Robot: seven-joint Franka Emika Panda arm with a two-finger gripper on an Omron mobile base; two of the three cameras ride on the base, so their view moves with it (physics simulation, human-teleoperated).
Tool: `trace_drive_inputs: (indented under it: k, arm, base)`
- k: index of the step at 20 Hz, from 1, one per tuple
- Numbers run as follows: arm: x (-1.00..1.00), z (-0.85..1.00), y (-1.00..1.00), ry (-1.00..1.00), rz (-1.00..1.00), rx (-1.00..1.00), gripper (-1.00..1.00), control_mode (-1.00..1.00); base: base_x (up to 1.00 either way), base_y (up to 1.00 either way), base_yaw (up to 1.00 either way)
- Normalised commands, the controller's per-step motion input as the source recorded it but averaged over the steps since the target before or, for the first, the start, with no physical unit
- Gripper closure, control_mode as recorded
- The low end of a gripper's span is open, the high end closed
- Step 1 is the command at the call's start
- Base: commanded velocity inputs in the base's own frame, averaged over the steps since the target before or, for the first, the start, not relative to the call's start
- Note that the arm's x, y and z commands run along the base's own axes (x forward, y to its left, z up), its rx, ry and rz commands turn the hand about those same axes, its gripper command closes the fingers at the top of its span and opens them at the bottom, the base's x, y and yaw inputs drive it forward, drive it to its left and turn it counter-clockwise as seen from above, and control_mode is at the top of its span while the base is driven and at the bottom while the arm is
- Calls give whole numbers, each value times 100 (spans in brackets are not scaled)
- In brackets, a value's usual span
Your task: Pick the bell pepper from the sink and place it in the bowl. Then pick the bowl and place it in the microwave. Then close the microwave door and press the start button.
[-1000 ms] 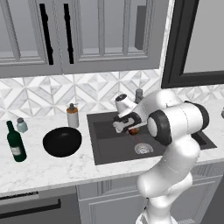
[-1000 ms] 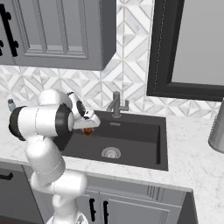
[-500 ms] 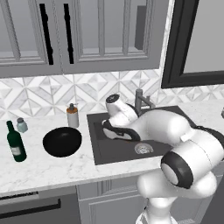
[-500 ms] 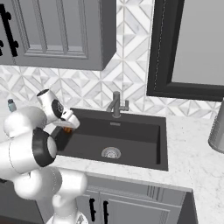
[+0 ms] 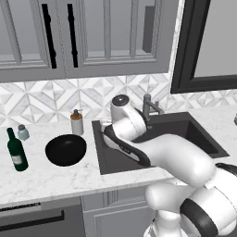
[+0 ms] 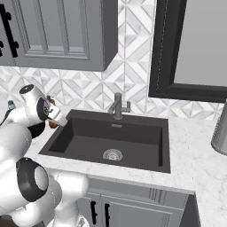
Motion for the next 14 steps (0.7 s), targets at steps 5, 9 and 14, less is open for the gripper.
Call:
trace_drive_inputs:
  k: [5,9,14]
  arm:
    - [6,44,73,4,0,9,100,-100]
    - [16,0,82,1,1,1,100,-100]
    - [9,-12,61,0,0,3,100,-100]
  base:
    - [0,0,0]
    - [0,0,0]
    - [0,0,0]
